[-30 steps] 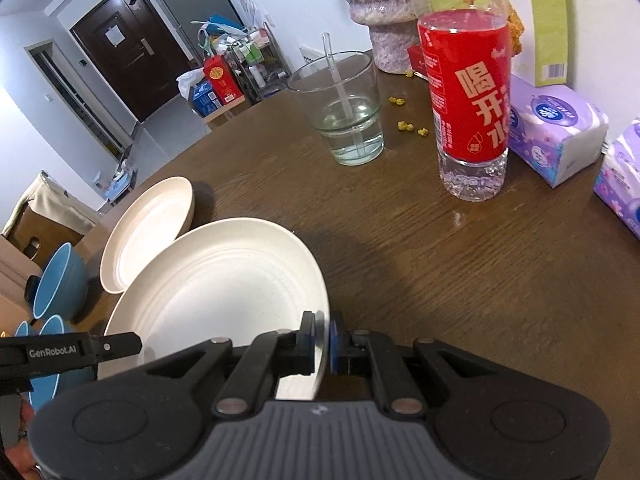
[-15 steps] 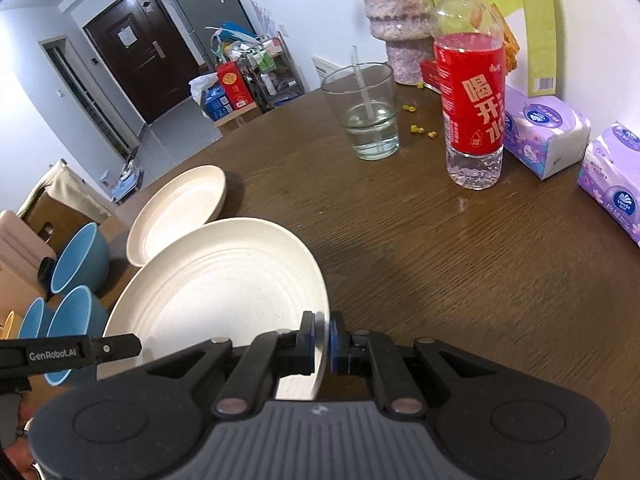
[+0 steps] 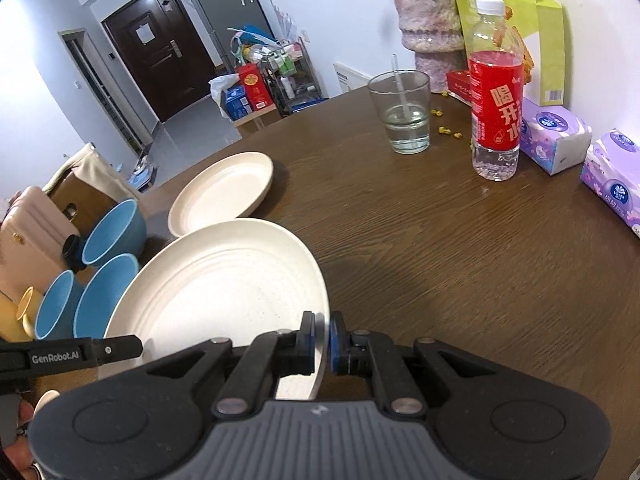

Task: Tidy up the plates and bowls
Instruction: 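Carry the left tool's plate toward the black bag while the right tool carries its plate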

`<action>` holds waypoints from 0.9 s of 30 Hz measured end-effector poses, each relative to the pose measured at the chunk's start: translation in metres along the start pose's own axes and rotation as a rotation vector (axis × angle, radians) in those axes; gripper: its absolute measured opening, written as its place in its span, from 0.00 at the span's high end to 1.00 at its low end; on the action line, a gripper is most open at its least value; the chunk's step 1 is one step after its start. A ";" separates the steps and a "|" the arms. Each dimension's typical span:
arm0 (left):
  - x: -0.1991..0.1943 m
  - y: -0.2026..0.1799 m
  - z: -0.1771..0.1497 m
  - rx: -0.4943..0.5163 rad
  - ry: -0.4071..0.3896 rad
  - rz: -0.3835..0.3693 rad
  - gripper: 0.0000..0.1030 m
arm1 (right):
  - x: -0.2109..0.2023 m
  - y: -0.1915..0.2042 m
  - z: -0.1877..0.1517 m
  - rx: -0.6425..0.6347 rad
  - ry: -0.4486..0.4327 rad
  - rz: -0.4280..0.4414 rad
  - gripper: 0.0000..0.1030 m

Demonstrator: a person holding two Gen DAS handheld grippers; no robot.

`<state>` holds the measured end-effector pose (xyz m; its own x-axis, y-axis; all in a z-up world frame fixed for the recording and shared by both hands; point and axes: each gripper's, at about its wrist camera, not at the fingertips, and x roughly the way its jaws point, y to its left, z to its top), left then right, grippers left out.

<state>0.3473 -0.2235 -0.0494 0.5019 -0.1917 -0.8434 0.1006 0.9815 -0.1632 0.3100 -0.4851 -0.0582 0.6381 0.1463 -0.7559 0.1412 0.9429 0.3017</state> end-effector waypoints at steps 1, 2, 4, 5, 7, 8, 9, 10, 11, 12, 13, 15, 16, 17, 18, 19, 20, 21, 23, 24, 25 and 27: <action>-0.004 0.004 -0.002 0.000 -0.003 0.002 0.79 | -0.002 0.004 -0.003 -0.001 -0.001 0.001 0.93; -0.007 0.006 -0.005 0.000 -0.005 0.004 0.79 | -0.004 0.008 -0.005 -0.003 -0.001 0.003 0.93; -0.014 0.014 -0.009 -0.002 -0.008 0.008 0.79 | -0.008 0.015 -0.010 -0.006 -0.001 0.007 0.93; -0.018 0.018 -0.012 -0.003 -0.010 0.011 0.79 | -0.010 0.020 -0.014 -0.009 -0.001 0.010 0.93; -0.024 0.025 -0.016 -0.006 -0.013 0.017 0.79 | -0.013 0.028 -0.019 -0.015 0.001 0.016 0.93; -0.027 0.028 -0.019 -0.010 -0.014 0.020 0.79 | -0.014 0.032 -0.022 -0.018 0.003 0.018 0.93; -0.030 0.032 -0.021 -0.014 -0.015 0.023 0.79 | -0.015 0.035 -0.025 -0.022 0.005 0.022 0.93; -0.032 0.036 -0.023 -0.018 -0.015 0.024 0.79 | -0.016 0.039 -0.027 -0.026 0.007 0.024 0.93; -0.035 0.040 -0.025 -0.023 -0.017 0.027 0.79 | -0.017 0.042 -0.030 -0.029 0.010 0.027 0.93; -0.038 0.043 -0.027 -0.026 -0.018 0.030 0.79 | -0.018 0.046 -0.033 -0.033 0.013 0.031 0.93; -0.040 0.046 -0.029 -0.028 -0.019 0.032 0.79 | -0.019 0.050 -0.035 -0.036 0.016 0.033 0.93; -0.045 0.054 -0.033 -0.035 -0.022 0.036 0.79 | -0.021 0.056 -0.039 -0.045 0.020 0.038 0.93; -0.048 0.057 -0.034 -0.038 -0.023 0.038 0.79 | -0.022 0.060 -0.041 -0.049 0.022 0.040 0.93; -0.050 0.061 -0.036 -0.042 -0.025 0.040 0.79 | -0.023 0.064 -0.044 -0.055 0.023 0.043 0.93; -0.052 0.064 -0.037 -0.045 -0.026 0.042 0.79 | -0.024 0.067 -0.045 -0.059 0.024 0.044 0.93; -0.054 0.066 -0.039 -0.048 -0.028 0.045 0.79 | -0.025 0.070 -0.047 -0.063 0.024 0.046 0.93; -0.056 0.070 -0.040 -0.051 -0.031 0.048 0.79 | -0.025 0.074 -0.048 -0.068 0.024 0.048 0.93; -0.058 0.073 -0.042 -0.054 -0.033 0.049 0.79 | -0.026 0.077 -0.049 -0.072 0.024 0.050 0.93; -0.063 0.079 -0.045 -0.055 -0.038 0.054 0.79 | -0.028 0.083 -0.052 -0.079 0.025 0.055 0.93; -0.065 0.082 -0.046 -0.055 -0.040 0.059 0.79 | -0.028 0.087 -0.053 -0.083 0.026 0.058 0.93; -0.067 0.085 -0.048 -0.058 -0.043 0.061 0.79 | -0.029 0.090 -0.054 -0.087 0.027 0.061 0.93; -0.072 0.092 -0.051 -0.068 -0.046 0.066 0.79 | -0.029 0.097 -0.057 -0.095 0.029 0.067 0.93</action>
<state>0.2770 -0.1189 -0.0300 0.5447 -0.1252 -0.8292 0.0083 0.9895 -0.1440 0.2622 -0.3806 -0.0400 0.6213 0.2172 -0.7529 0.0257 0.9547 0.2965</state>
